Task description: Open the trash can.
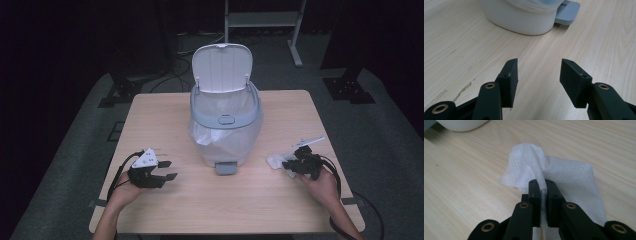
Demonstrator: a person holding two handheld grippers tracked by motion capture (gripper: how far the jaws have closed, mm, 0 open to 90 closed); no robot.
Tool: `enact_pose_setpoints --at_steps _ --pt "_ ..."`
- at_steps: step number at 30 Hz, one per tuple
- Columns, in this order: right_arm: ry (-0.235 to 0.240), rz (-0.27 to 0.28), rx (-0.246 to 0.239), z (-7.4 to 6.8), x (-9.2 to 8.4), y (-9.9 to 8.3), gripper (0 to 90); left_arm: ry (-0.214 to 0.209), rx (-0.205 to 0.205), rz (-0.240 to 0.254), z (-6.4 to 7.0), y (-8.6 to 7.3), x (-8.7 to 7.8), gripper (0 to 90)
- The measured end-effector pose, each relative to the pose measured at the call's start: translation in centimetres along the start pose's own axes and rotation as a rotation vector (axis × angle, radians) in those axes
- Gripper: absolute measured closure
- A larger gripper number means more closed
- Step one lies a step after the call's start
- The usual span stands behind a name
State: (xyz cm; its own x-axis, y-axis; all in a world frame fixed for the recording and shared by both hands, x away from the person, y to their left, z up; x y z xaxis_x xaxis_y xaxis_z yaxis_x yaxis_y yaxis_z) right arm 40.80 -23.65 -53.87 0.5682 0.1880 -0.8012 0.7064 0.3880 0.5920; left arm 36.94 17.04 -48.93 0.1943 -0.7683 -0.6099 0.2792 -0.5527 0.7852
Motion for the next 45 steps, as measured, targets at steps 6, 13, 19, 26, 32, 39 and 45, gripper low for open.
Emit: enact_pose_setpoints --at_steps 6,13,19,26,32,39,45 --pt "0.043 0.021 0.017 -0.2 -1.6 0.9 84.2 0.020 -0.002 0.001 -0.3 -0.4 -0.1 45.8" --pt "0.074 0.043 0.016 0.0 -3.9 2.2 84.2 0.041 -0.012 0.007 -0.6 -0.6 0.0 42.5" --pt "0.092 0.076 0.023 0.5 -6.1 3.5 84.1 0.046 -0.016 -0.006 -0.8 -1.1 0.2 40.0" --pt "0.093 0.102 0.020 0.7 -7.9 4.7 84.0 0.041 -0.015 0.002 -0.7 -1.1 0.3 39.0" --pt "0.102 0.116 0.010 0.7 -9.2 5.7 84.0 0.046 -0.012 0.003 -0.8 -1.1 0.4 38.1" --pt "0.113 0.129 -0.002 0.6 -11.0 7.2 83.9 0.053 -0.014 0.009 -0.9 -1.2 0.3 37.7" --pt "0.123 0.151 -0.007 0.6 -12.5 8.7 83.8 0.052 -0.014 0.009 -0.8 -1.2 0.3 37.6"
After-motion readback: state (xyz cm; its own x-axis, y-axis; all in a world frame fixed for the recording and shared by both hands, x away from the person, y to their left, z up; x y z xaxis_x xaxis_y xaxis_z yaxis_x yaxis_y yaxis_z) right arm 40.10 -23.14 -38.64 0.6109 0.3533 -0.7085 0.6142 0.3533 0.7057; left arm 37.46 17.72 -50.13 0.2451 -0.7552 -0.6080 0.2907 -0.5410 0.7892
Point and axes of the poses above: each handheld gripper's, and its own axes: x roughly forward along the jaws, y roughly out of its top, z roughly to its right, the point moved 10 cm from there along x, roughly forward along the jaws, and after that the axes turned 15 degrees about -y, right-handed, at the moved point
